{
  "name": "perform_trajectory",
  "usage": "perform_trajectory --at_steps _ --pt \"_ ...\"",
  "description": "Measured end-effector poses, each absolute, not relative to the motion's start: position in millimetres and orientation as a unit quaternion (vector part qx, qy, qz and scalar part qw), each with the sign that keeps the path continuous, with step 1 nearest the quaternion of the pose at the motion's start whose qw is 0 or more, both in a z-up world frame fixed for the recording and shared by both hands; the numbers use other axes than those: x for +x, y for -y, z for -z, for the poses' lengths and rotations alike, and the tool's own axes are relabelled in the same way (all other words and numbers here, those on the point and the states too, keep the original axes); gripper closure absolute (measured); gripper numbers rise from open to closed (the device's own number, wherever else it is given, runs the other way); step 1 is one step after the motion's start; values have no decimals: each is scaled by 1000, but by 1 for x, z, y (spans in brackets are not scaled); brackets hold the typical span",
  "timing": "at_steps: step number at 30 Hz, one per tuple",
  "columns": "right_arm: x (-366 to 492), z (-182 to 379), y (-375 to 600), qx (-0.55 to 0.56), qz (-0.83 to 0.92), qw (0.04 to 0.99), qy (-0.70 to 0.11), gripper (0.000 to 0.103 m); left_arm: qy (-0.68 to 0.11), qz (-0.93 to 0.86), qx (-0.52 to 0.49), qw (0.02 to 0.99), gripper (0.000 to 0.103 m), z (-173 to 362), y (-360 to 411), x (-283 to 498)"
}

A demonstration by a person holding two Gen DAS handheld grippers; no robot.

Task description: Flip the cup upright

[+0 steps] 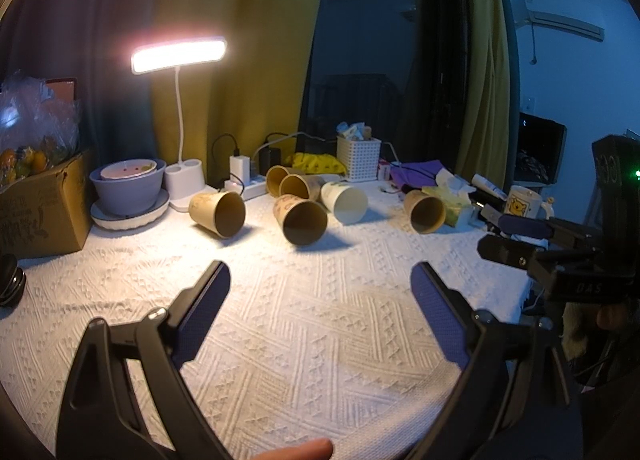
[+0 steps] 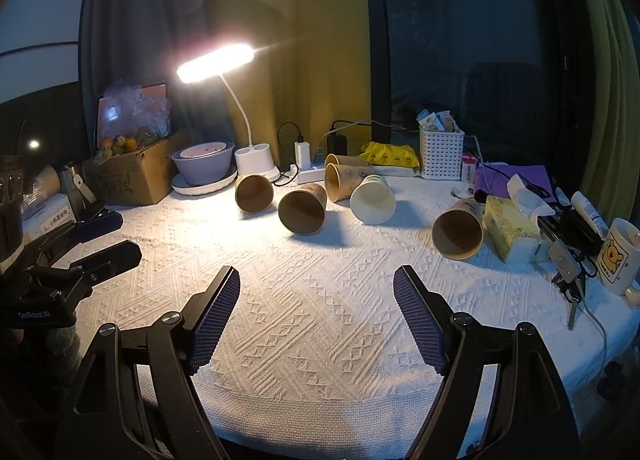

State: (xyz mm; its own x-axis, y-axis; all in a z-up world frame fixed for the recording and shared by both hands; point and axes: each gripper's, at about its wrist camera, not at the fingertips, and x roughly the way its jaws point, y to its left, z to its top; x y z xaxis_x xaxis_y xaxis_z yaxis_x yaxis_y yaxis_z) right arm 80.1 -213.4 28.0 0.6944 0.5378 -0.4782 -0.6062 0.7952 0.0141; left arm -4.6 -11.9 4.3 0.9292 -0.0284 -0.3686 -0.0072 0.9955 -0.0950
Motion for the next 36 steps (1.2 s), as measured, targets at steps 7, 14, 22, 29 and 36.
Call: perform_trajectory --at_steps 7,14,22,29,36 --pt "79 -28 213 -73 -310 918 -236 21 -189 6 -48 981 10 -4 12 -5" --pt "79 -28 213 -73 -310 918 -236 21 -189 6 -48 981 10 -4 11 -4" --pt "81 -29 215 -71 -309 919 -235 21 -189 3 -50 981 10 -4 9 -5" --pt "80 -28 214 -71 -309 919 -235 21 -189 3 -51 981 10 -3 9 -6" --pt "82 -29 216 -70 -308 920 -234 21 -189 3 -51 981 10 -2 9 -6"
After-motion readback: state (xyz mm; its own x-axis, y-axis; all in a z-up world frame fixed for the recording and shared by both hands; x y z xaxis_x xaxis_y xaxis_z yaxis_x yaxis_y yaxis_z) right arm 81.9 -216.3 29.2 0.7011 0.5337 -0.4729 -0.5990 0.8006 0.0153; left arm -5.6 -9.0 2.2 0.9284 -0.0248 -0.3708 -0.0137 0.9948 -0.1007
